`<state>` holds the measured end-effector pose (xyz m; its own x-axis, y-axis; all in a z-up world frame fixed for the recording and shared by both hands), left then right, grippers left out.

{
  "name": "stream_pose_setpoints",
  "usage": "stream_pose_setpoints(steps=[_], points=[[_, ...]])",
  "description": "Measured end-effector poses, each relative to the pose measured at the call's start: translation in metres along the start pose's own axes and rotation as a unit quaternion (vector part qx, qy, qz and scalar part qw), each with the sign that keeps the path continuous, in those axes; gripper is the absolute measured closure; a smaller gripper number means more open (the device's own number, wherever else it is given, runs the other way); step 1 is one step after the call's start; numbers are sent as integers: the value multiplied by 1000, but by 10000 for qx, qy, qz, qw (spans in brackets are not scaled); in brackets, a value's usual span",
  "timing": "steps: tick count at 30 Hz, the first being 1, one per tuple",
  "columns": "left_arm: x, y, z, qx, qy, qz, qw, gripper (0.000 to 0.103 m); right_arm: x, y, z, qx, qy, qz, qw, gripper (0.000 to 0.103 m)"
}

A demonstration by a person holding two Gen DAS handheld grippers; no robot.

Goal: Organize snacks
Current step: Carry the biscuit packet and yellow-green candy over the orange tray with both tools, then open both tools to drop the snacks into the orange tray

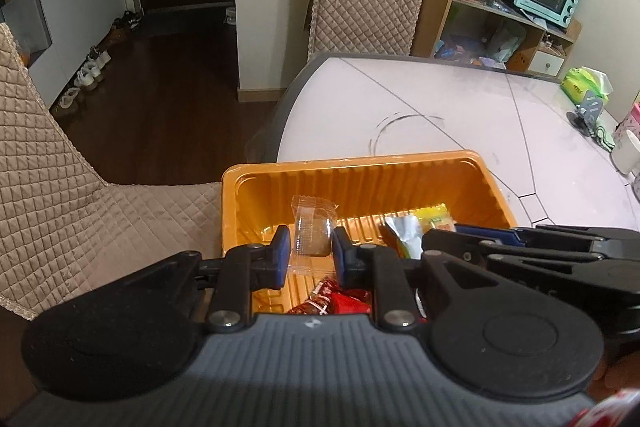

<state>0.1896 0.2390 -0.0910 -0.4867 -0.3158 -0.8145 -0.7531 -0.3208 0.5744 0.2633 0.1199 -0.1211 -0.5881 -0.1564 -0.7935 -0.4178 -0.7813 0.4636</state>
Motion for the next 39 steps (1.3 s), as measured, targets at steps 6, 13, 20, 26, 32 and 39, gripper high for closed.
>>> stream_pose_setpoints(steps=[6,13,20,26,32,39], points=[[3,-18,6,6,41,145,9999,83,2,-18,-7,67,-2,96,9999,81],[4,-32,8,-10,57,259,9996,83,5,-28,-11,99,7,171,9998,81],[7,-42,11,-45,88,335,9994,83,4,-33,-12,132,-45,162,9998,81],[6,-45,14,-79,117,337,9993,83,5,-30,-15,159,-87,150,9997,81],[5,-43,18,-83,167,329,9993,82,6,-28,-14,188,-107,158,9996,81],[1,-38,18,-61,201,271,9994,76,5,-29,-11,161,-127,154,9997,81]])
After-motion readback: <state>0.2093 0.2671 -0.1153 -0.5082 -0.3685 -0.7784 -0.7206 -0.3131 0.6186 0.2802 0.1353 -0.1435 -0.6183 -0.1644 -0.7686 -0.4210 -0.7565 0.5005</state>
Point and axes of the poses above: each gripper's, at about its wrist camera, not at the fingertips, and y roughly against the way its jaws point, z to its left, x to its underside, the point moved 9 cm from there along -y, roughly the way its jaws point, and after that the axes turned 15 degrees about -z, right-handed, at the moved point
